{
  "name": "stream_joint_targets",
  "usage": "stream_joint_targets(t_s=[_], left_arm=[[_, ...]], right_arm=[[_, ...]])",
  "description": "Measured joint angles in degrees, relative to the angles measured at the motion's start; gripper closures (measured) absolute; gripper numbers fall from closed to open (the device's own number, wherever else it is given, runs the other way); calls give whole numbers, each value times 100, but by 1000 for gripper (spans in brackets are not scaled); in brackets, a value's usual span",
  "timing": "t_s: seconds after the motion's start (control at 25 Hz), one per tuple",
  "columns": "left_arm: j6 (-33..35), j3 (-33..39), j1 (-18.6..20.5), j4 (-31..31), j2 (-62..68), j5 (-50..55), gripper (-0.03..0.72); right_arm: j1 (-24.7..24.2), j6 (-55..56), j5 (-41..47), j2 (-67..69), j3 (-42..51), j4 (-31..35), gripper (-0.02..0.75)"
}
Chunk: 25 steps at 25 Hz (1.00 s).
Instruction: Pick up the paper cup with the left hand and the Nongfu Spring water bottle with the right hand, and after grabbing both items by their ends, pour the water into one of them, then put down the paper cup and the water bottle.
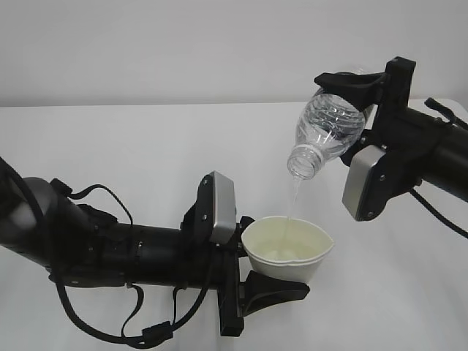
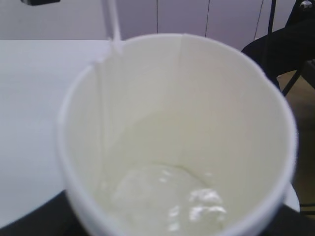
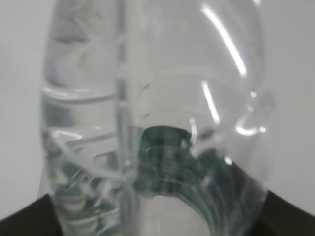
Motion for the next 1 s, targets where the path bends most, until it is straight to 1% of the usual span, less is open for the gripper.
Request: stream_joint_targets(t_s=[1.0], left_arm=[[0,0,0,-105,0,0,259]], right_arm=[[0,-132,-5,0,0,10,262]])
